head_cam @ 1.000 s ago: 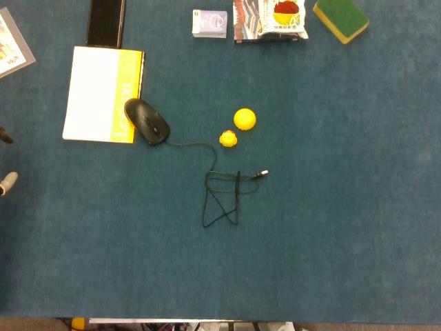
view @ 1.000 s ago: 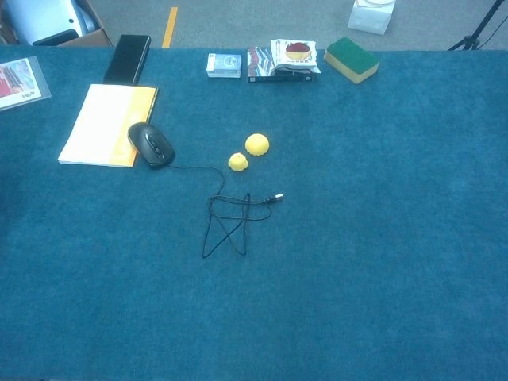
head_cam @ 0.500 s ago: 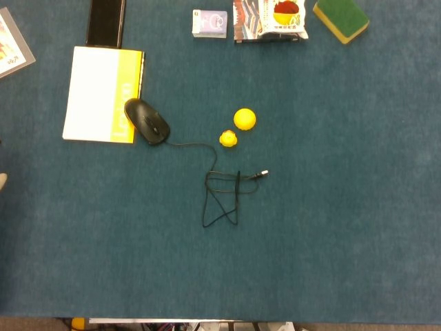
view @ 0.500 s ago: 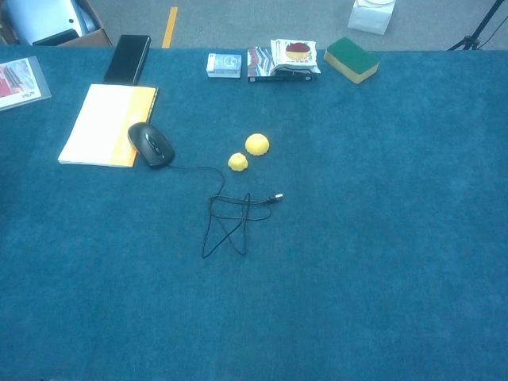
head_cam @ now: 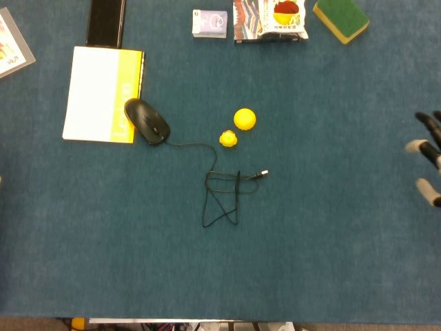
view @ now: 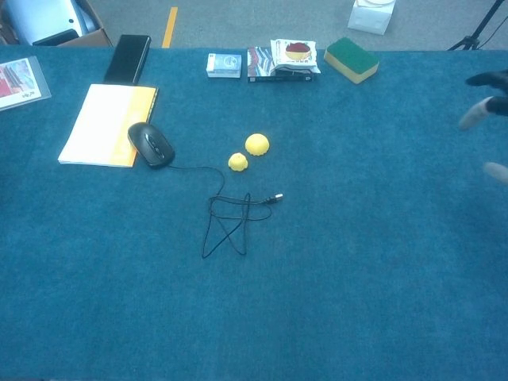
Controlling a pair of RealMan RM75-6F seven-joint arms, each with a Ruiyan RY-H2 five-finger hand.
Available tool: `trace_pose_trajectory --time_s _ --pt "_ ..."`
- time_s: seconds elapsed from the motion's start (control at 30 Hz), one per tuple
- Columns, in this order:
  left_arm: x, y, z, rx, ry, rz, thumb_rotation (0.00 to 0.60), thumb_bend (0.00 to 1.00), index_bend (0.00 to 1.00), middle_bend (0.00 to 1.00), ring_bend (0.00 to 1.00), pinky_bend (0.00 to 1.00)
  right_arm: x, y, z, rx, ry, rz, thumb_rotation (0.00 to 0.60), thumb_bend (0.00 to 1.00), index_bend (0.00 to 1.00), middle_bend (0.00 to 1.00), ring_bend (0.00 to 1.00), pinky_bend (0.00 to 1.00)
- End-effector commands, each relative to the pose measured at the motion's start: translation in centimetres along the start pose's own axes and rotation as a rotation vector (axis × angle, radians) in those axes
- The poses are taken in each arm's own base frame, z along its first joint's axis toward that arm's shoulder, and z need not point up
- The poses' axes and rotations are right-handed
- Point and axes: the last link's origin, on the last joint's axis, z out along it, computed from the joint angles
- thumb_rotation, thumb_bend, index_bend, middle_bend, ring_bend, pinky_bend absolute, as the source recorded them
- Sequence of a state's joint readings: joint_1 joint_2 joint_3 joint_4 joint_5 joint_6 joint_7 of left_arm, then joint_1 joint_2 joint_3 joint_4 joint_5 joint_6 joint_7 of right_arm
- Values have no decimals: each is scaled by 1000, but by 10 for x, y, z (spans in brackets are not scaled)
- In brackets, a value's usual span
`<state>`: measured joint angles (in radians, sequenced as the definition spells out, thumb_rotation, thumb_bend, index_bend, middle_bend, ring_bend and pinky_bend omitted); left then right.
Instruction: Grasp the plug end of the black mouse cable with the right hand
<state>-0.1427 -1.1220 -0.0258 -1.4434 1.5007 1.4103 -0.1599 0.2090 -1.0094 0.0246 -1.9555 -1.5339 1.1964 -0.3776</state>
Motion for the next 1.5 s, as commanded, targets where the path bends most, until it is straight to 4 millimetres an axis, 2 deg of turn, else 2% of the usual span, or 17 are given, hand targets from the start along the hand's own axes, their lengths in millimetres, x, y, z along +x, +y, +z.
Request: trace_pose_trajectory --time_s 0.03,0.17,0.5,0.87,1.5 --pt "1 -5 -4 12 5 -3 600 191 379 310 183 306 -6 -15 27 49 -32 3 600 292 334 95 0 109" --pt "3 -9 -7 18 10 -6 600 190 379 310 183 306 -14 -24 47 81 -58 3 600 291 336 96 0 109" --pt "4 -14 -6 24 14 -4 600 190 379 310 183 306 -30 -41 78 126 -106 -6 600 293 354 98 0 109" --pt "10 -20 -13 42 34 2 600 191 378 309 183 306 -43 -70 114 233 -154 -6 600 364 354 79 0 109" --pt "14 -31 -17 79 43 12 600 192 379 308 183 306 -63 -108 143 344 -214 -2 600 365 354 67 0 109"
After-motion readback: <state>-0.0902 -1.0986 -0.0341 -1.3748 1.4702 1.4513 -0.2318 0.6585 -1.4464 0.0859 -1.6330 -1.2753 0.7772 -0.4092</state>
